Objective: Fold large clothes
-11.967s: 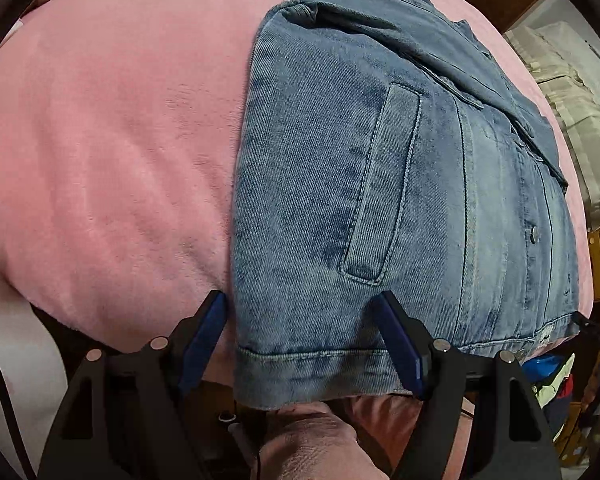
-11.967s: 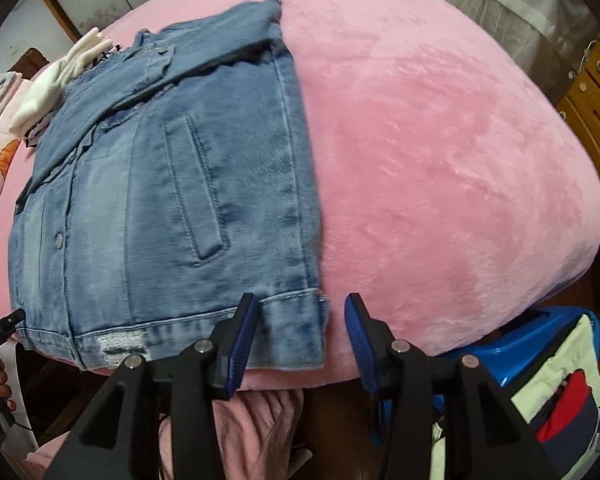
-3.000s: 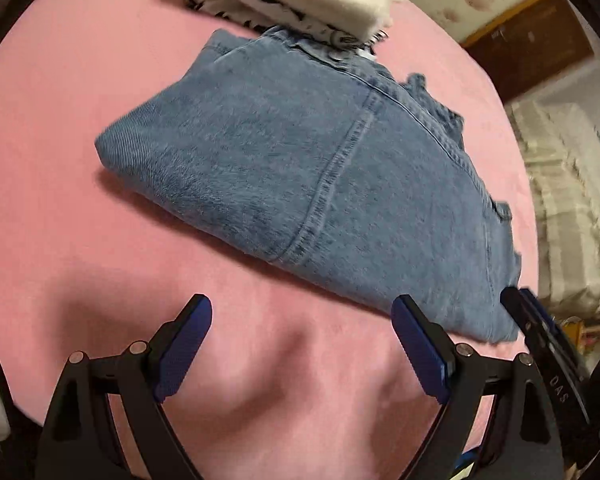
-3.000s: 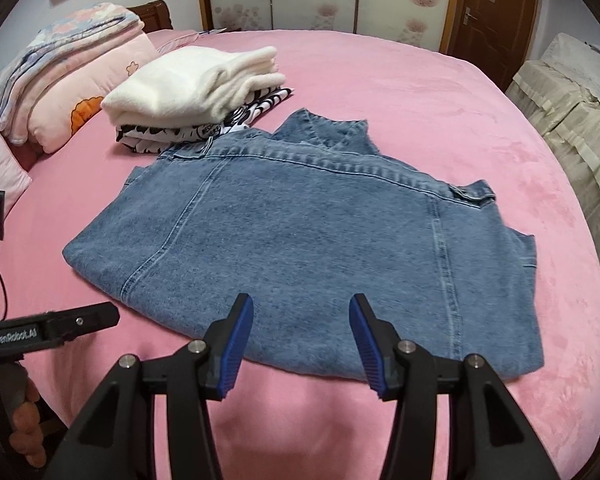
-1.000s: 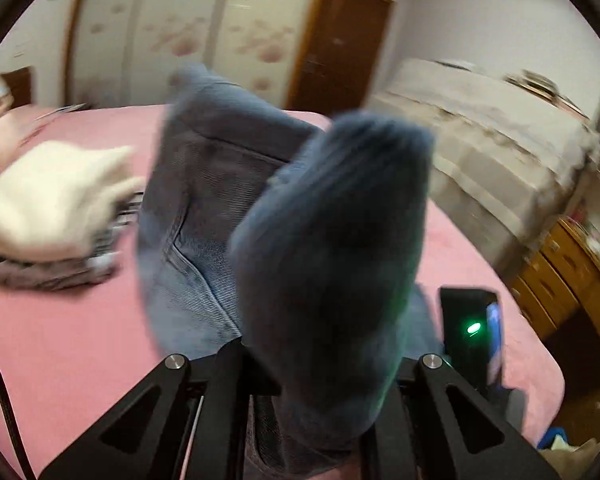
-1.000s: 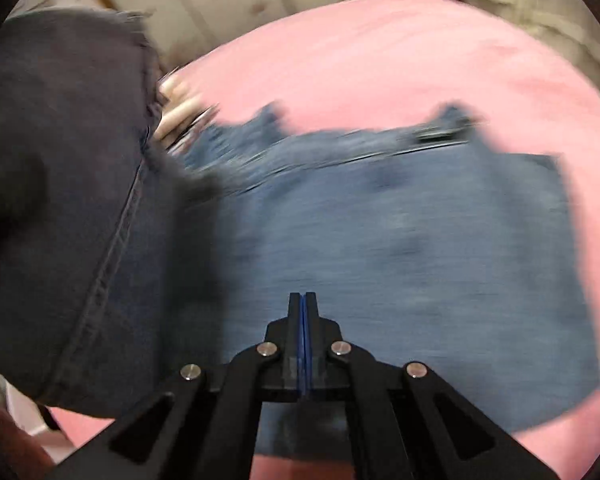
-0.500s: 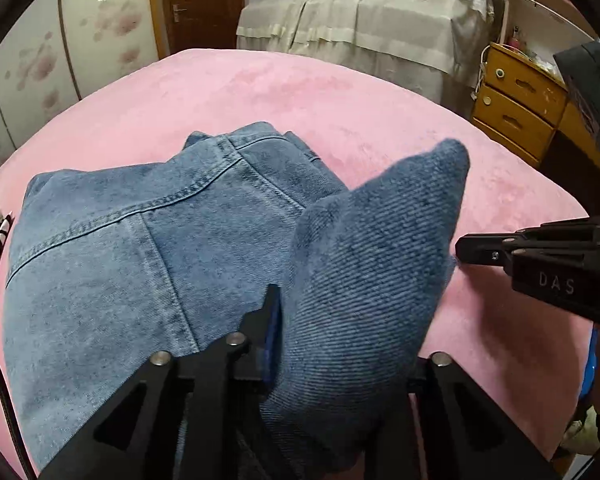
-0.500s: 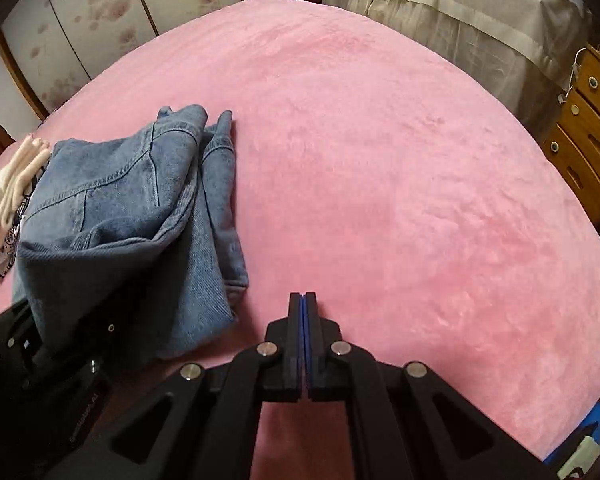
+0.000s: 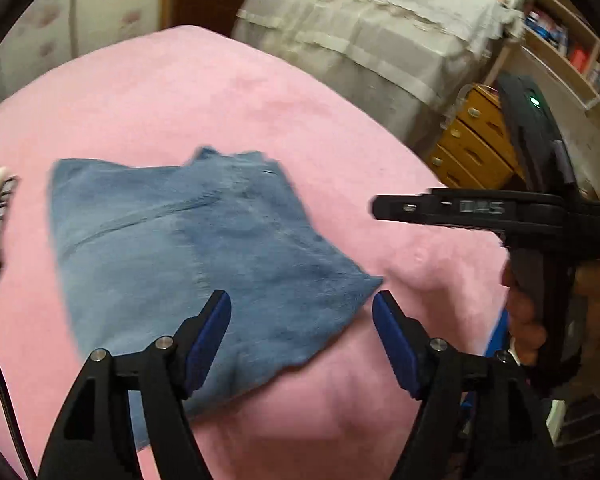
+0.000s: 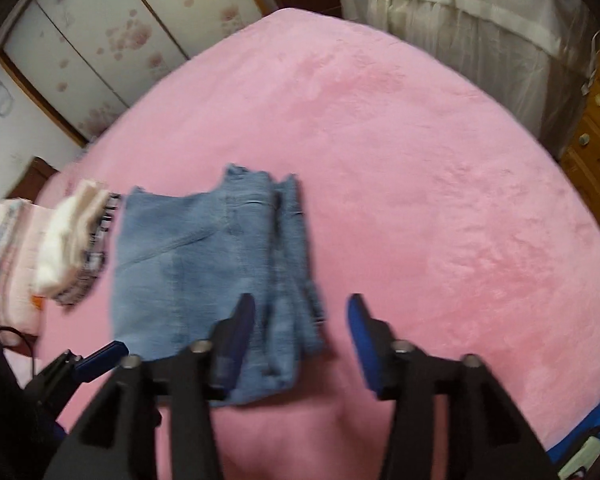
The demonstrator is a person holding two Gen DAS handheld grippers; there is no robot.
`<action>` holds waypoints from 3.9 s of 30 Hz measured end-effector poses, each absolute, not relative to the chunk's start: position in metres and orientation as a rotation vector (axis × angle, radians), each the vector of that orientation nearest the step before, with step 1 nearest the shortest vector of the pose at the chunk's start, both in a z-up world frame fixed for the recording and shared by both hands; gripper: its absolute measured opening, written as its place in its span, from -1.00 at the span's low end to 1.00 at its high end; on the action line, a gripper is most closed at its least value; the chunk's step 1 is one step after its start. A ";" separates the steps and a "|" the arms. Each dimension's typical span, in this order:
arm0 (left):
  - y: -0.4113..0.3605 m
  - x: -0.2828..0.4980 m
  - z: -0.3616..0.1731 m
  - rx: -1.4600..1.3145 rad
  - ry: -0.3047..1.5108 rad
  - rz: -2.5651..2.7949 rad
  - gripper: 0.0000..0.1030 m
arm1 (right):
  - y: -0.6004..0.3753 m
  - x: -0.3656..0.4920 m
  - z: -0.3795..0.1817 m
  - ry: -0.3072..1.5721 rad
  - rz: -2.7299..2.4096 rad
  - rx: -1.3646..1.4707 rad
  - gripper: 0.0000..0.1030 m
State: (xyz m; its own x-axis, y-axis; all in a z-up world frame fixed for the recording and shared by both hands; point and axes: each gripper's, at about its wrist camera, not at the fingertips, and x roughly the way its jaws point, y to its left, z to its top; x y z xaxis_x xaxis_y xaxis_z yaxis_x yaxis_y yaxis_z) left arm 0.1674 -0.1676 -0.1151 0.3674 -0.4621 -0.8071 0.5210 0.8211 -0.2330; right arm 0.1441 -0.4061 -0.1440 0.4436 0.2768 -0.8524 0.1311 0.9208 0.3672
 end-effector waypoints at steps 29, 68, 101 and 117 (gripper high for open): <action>-0.068 0.212 -0.215 -0.210 1.192 -0.259 0.47 | -0.359 0.164 -0.179 1.126 0.328 0.037 -0.88; -0.090 0.343 -0.201 -0.129 1.116 -0.283 0.72 | -0.330 0.301 -0.217 1.113 0.250 0.003 -1.00; -0.063 0.321 -0.151 -0.196 1.264 -0.276 0.93 | -0.326 0.254 -0.123 1.088 0.139 0.052 -0.09; -0.029 0.268 -0.031 -0.291 1.189 -0.341 0.93 | -0.315 0.190 -0.016 1.046 0.062 0.087 0.41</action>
